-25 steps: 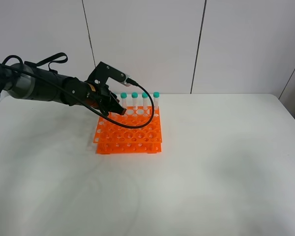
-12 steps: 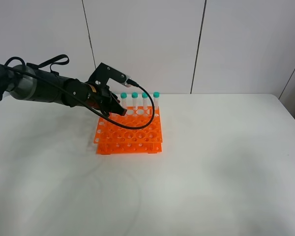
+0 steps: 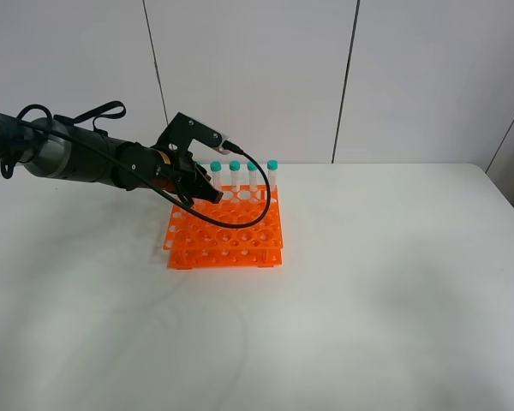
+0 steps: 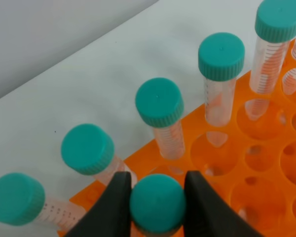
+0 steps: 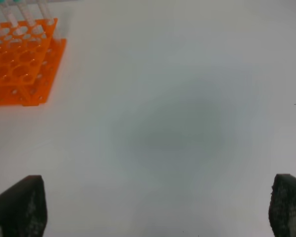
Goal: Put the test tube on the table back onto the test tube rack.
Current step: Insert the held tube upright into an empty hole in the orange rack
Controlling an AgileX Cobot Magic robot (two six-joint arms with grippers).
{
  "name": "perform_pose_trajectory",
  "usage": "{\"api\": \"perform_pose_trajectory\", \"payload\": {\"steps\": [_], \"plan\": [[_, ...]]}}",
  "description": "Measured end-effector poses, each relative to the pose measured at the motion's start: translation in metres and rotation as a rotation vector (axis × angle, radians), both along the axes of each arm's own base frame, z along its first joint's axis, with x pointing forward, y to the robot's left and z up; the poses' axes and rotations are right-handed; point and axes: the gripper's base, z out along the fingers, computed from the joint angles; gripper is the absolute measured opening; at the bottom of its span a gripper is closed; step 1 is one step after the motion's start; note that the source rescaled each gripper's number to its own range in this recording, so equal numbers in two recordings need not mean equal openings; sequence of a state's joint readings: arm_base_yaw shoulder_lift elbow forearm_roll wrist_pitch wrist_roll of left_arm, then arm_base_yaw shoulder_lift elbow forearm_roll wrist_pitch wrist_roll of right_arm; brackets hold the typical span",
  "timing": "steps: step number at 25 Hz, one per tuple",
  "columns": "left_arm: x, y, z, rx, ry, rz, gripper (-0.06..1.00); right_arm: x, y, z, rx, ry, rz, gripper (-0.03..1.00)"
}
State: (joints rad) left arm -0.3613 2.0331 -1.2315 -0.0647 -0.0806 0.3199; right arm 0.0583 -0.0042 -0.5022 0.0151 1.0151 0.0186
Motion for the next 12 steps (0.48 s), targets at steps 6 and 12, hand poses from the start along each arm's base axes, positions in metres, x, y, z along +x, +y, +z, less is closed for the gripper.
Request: {"api": "perform_pose_trajectory", "payload": {"steps": [6,12], "plan": [[0.0000,0.0000,0.0000,0.000,0.000,0.000,0.00,0.0000,0.0000,0.0000,0.000,0.000,0.000,0.97],[0.0000,0.0000,0.0000,0.000,0.000,0.000,0.00,0.0000,0.0000,-0.0001,0.000,0.001,0.000,0.97]]}}
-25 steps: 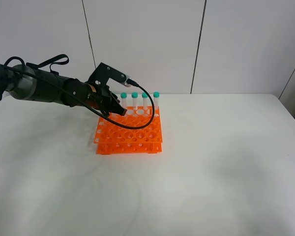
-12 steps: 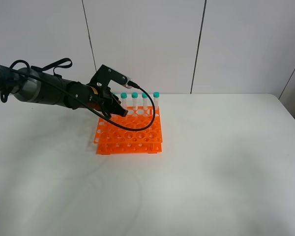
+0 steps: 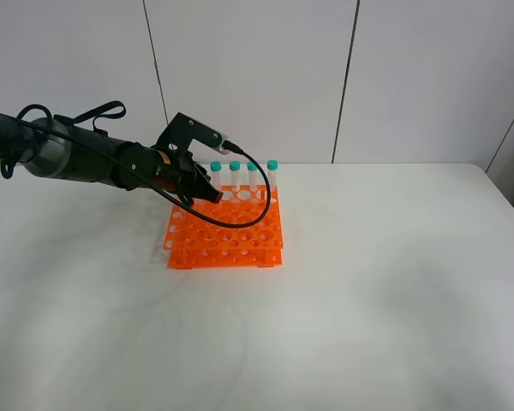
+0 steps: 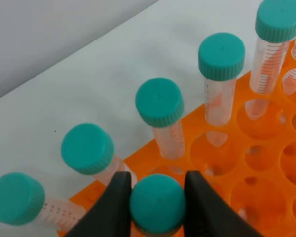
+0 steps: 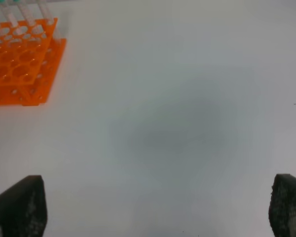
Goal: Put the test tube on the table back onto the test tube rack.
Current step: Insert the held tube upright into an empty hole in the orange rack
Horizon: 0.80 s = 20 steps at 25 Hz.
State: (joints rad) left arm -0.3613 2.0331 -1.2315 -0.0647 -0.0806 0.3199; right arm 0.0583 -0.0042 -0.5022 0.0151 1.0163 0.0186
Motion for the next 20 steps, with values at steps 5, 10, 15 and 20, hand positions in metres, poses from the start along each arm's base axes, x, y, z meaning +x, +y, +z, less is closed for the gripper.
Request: {"api": "perform_pose_trajectory", "payload": {"steps": [5,10,15,20], "plan": [[0.0000,0.0000,-0.0001,-0.001,0.001,0.001,0.00,0.0000,0.0000,0.0000,0.000,0.000,0.000,0.97],[-0.0007,0.0002,0.0013,-0.013,0.010,0.011,0.00,0.0000,0.0000,0.0000,0.000,0.000,0.000,0.97],[-0.0005,0.0022,0.0034,-0.034,0.019,0.032,0.00,0.0000,0.0000,0.0000,0.000,0.000,0.000,0.97],[0.0013,0.0075,0.0033,-0.044,0.024,0.053,0.00,0.0000,0.0000,0.0000,0.000,0.000,0.000,0.97]]}}
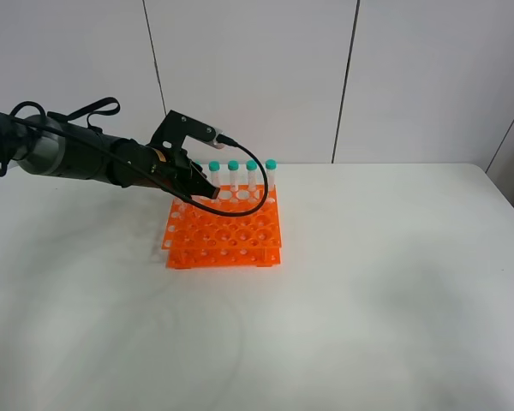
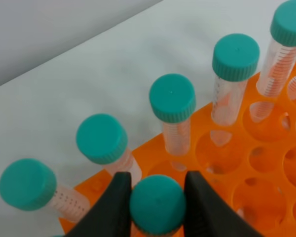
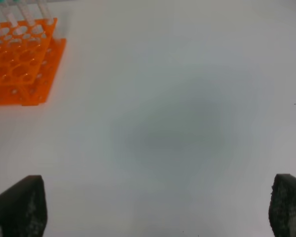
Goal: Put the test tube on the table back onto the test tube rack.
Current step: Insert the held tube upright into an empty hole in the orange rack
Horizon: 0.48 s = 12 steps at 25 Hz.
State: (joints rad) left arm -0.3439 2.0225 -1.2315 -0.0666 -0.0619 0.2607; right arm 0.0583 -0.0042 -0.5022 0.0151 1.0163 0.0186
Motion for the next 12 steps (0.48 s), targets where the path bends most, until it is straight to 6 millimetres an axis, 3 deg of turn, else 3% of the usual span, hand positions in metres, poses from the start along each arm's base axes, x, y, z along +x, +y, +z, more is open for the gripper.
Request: {"api": "perform_pose_trajectory", "payload": {"steps": [12], "plan": [[0.0008,0.0047,-0.0010,-0.011,0.019,0.023,0.00,0.0000,0.0000,0.0001,0.000,-0.001,0.000,0.97]]}}
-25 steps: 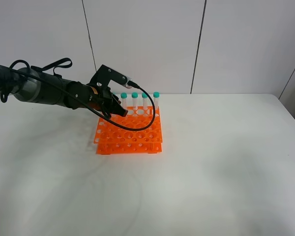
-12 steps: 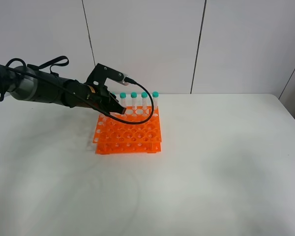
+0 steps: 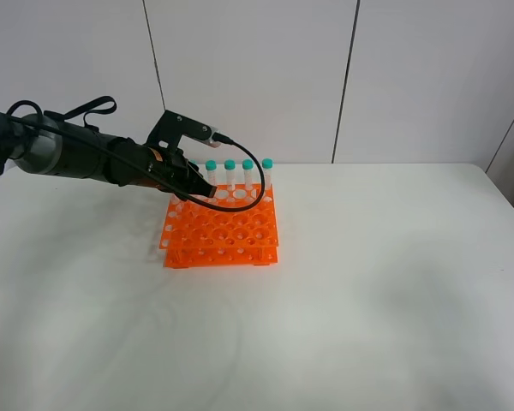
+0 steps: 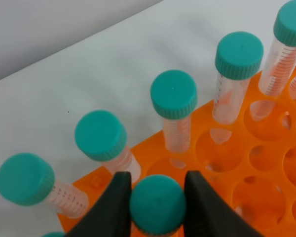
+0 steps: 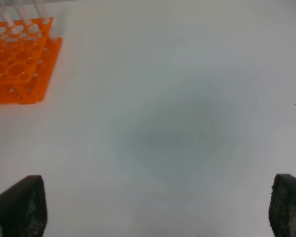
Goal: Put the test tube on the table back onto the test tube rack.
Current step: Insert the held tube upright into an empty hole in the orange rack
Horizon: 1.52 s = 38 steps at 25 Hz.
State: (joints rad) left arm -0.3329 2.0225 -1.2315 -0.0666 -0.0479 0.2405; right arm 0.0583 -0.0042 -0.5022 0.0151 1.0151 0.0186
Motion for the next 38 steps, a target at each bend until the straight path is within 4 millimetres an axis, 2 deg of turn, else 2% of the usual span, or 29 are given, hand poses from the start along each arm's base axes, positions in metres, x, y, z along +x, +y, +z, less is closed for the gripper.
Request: {"api": "perform_pose_trajectory", "payload": {"steps": [38], "plan": [[-0.0001,-0.0001,-0.0008,0.004,0.018,0.000,0.01,0.0000,0.0000,-0.0001,0.000,0.001,0.000,0.97]]}}
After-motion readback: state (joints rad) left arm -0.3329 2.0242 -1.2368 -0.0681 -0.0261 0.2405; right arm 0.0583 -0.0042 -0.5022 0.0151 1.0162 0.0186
